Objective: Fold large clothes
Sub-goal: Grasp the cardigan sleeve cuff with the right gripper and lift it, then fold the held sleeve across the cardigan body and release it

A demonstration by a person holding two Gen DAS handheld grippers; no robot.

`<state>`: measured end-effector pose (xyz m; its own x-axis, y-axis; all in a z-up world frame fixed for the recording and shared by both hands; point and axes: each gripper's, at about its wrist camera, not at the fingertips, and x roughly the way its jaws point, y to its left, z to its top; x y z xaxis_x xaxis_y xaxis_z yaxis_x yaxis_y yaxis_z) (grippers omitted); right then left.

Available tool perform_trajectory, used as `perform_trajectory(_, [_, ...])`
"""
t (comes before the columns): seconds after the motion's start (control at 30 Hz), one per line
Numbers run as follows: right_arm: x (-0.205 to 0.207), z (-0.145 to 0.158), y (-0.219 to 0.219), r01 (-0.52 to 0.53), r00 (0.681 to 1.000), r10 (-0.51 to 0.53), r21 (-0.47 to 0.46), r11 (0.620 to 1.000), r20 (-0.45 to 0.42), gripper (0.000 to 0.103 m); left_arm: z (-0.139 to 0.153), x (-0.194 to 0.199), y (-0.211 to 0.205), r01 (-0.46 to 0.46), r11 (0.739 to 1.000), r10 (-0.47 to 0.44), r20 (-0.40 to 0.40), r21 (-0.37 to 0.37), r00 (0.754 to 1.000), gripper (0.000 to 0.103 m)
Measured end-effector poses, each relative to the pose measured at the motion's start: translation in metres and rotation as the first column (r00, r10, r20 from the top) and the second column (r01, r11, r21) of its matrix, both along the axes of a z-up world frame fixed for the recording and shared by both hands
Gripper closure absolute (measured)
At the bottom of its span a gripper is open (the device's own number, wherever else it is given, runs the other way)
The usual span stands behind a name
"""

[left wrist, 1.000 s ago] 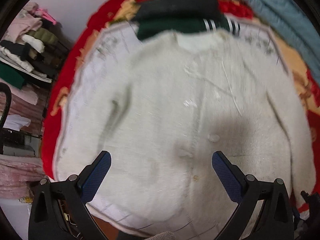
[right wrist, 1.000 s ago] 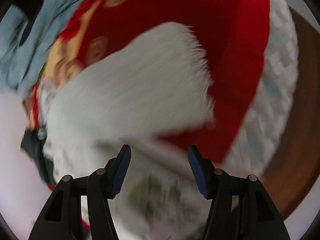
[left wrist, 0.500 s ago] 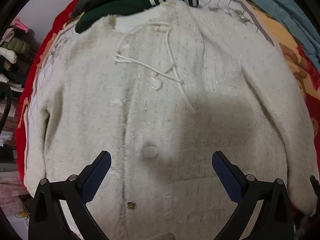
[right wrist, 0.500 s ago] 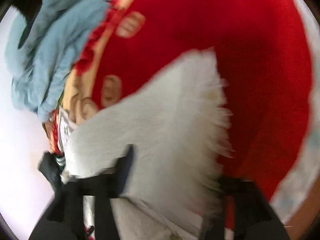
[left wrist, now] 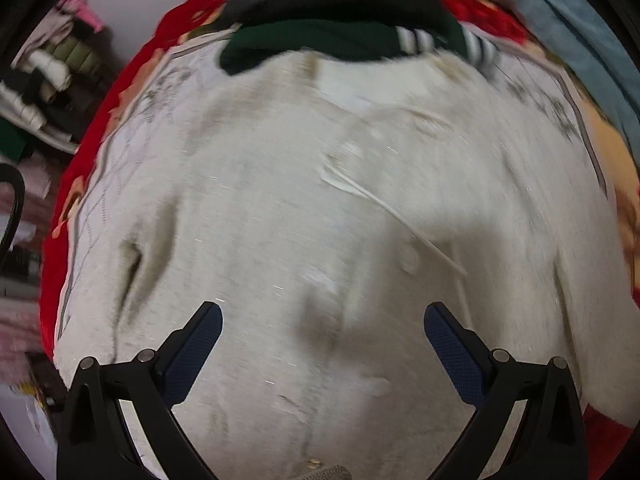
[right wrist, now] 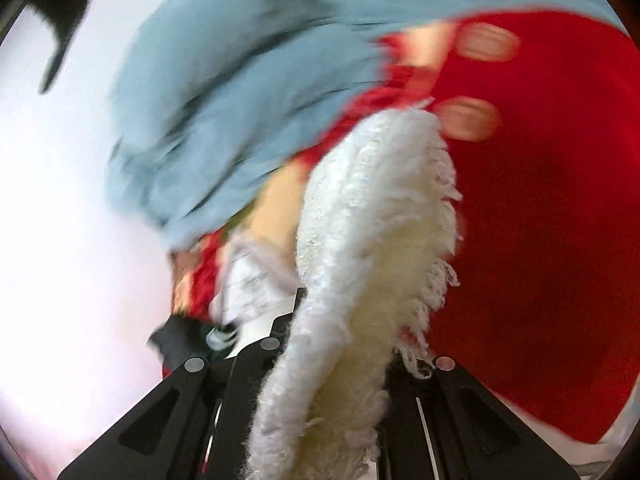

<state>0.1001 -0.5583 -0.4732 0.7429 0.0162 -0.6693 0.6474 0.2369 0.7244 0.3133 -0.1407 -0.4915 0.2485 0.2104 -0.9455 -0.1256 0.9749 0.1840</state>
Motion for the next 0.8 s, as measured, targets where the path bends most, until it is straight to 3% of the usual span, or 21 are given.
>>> perform_trajectory(0.13, [0.095, 0.048, 0.057, -0.244, 0.969, 0.246, -0.071, 0.967, 0.021, 0.095, 0.011, 0.002, 0.04, -0.088, 0.996, 0.088, 0.015, -0.01, 0.996, 0.0])
perform_trajectory(0.27, [0.203, 0.059, 0.153, -0.482, 0.875, 0.483, -0.114, 0.869, -0.016, 0.097, 0.014, -0.003, 0.092, -0.191, 0.982, 0.191, 0.023, 0.006, 0.981, 0.0])
perform_trajectory(0.37, [0.261, 0.039, 0.245, -0.642, 0.766, 0.637, -0.127, 0.756, -0.081, 0.097, 0.01, -0.007, 0.139, -0.271, 0.962, 0.271, 0.027, 0.03, 0.962, 0.0])
perform_trajectory(0.43, [0.304, 0.013, 0.317, -0.757, 0.654, 0.739, -0.132, 0.64, -0.163, 0.097, 0.004, -0.012, 0.169, -0.316, 0.947, 0.315, 0.029, 0.047, 0.949, 0.0])
perform_trajectory(0.47, [0.306, 0.004, 0.339, -0.784, 0.621, 0.76, -0.137, 0.605, -0.193, 0.097, -0.001, -0.015, 0.185, -0.338, 0.939, 0.337, 0.029, 0.061, 0.941, 0.0])
perform_trajectory(0.53, [0.325, -0.029, 0.406, -0.874, 0.484, 0.824, -0.13, 0.468, -0.295, 0.097, -0.011, -0.02, 0.211, -0.366, 0.927, 0.365, 0.021, 0.085, 0.931, 0.0])
perform_trajectory(0.57, [0.328, -0.038, 0.423, -0.894, 0.447, 0.832, -0.13, 0.429, -0.33, 0.097, -0.017, -0.023, 0.223, -0.379, 0.921, 0.379, 0.013, 0.095, 0.925, 0.0])
perform_trajectory(0.63, [0.343, -0.074, 0.467, -0.951, 0.301, 0.85, -0.073, 0.3, -0.432, 0.096, -0.025, -0.028, 0.242, -0.403, 0.909, 0.405, 0.002, 0.102, 0.914, 0.0])
perform_trajectory(0.7, [0.338, -0.092, 0.489, -0.972, 0.221, 0.846, -0.039, 0.232, -0.486, 0.089, -0.029, -0.036, 0.26, -0.424, 0.901, 0.426, 0.0, 0.097, 0.905, 0.0])
perform_trajectory(0.77, [0.336, -0.09, 0.495, -0.977, 0.207, 0.855, -0.065, 0.201, -0.475, 0.077, -0.029, -0.045, 0.272, -0.431, 0.899, 0.433, -0.003, 0.081, 0.902, 0.0])
perform_trajectory(0.8, [0.332, -0.082, 0.494, -0.98, 0.199, 0.886, -0.057, 0.193, -0.418, 0.056, -0.028, -0.05, 0.275, -0.432, 0.899, 0.434, -0.009, 0.071, 0.901, 0.0])
